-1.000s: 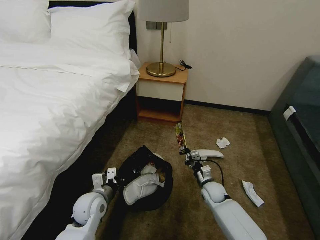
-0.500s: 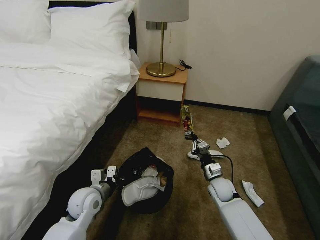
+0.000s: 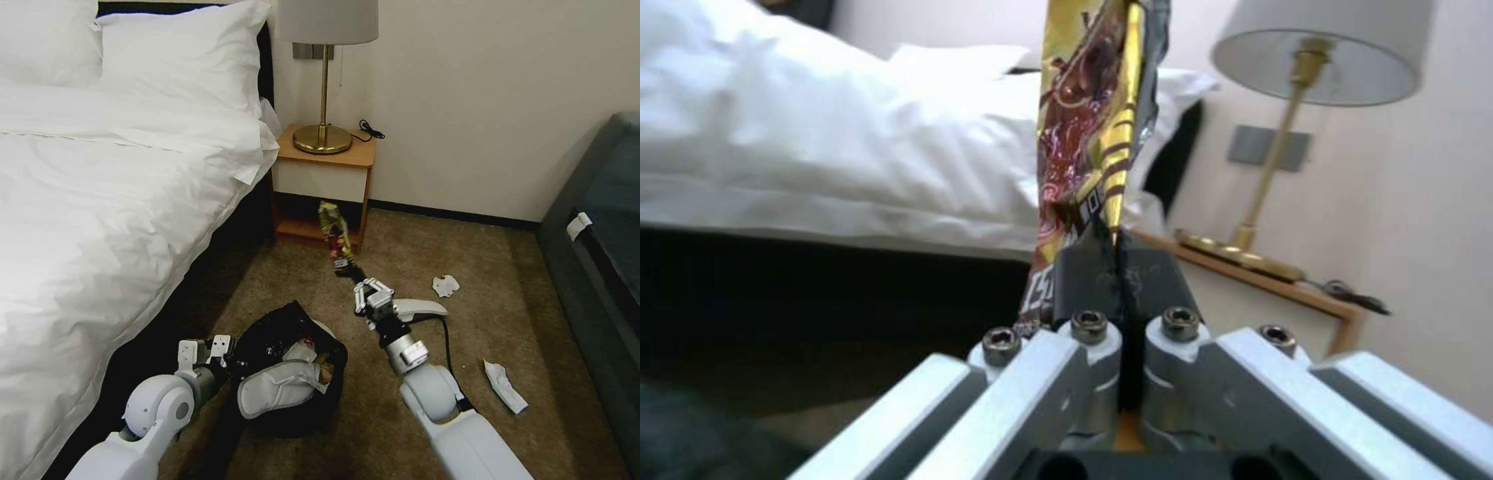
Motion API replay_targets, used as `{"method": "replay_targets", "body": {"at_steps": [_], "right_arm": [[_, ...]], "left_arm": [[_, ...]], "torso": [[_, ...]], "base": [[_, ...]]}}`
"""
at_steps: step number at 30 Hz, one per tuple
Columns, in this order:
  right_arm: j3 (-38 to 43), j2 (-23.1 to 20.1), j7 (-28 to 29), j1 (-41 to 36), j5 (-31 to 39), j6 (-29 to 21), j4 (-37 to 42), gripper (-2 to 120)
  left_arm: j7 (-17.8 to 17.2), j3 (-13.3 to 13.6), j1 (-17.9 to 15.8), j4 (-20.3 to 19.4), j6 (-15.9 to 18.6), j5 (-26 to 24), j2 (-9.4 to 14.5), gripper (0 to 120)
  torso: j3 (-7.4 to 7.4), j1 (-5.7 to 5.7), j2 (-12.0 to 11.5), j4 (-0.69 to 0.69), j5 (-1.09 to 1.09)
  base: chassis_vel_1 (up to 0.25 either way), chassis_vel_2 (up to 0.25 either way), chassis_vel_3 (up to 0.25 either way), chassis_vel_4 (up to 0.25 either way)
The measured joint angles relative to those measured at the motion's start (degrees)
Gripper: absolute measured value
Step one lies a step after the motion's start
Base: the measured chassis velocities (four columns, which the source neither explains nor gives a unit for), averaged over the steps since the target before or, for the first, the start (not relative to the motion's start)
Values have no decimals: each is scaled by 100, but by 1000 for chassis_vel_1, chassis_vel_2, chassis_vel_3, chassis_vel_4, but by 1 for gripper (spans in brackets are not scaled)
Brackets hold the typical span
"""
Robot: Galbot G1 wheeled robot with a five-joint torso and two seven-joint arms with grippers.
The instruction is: Pick up the trash bin, then pick up the garbage on the floor and place it into the trash bin.
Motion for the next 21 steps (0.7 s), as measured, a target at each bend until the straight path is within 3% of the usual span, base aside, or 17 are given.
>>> {"method": "replay_targets", "body": {"at_steps": [13,21], "right_arm": [[-226,-929,-4,-672,-42,-137,502,0],[-182,-1093,10,-848,-48,-138,542,0]], "left_arm": [[9,70,-292,350,-9,28,-149,0],[-37,108,-450,461,-9,53,-261,0]], "torso": [[0,0,-1,-1,0],[0,0,0,-1,1]], "base": [[0,0,0,0],[0,0,0,0]]}}
